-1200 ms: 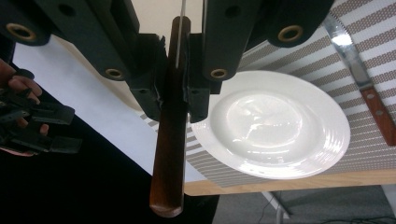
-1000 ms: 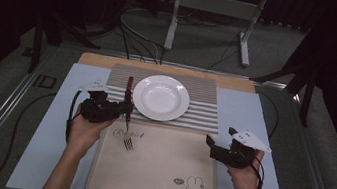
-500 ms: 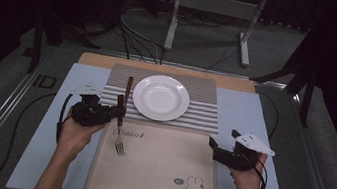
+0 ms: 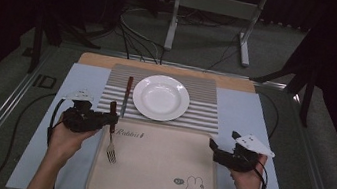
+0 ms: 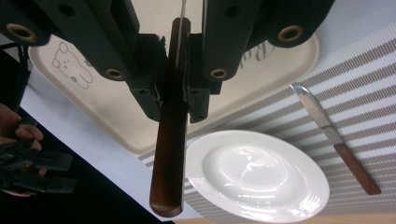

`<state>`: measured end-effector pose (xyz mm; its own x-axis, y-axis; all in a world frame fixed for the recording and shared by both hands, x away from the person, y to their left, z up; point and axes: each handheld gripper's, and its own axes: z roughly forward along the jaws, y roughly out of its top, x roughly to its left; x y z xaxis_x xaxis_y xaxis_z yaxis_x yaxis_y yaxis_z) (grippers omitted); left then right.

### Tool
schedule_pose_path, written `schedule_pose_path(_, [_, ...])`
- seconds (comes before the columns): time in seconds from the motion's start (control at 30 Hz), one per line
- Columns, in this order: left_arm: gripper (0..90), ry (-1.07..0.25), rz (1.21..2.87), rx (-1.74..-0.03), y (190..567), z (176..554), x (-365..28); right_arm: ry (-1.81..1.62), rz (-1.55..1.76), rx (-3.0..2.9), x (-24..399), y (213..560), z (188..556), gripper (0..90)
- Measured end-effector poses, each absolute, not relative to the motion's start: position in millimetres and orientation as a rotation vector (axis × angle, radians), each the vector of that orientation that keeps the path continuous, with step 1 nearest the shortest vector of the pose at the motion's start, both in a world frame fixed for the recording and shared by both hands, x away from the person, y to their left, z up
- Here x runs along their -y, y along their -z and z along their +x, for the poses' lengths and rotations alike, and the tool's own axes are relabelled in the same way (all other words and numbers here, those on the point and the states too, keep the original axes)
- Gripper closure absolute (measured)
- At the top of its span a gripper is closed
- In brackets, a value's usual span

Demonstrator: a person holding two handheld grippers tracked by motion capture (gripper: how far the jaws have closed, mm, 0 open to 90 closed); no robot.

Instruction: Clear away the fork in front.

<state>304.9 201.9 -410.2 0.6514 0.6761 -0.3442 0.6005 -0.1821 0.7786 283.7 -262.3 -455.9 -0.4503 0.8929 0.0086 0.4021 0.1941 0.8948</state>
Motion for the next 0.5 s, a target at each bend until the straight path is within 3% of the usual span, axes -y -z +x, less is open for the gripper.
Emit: schedule_pose_path(0.5, [80.4,0.041,1.923,-1.084,427.8,296.7,-210.6,-1.204,1.197,-1.950,261.0,457.2,282.0,13.5])
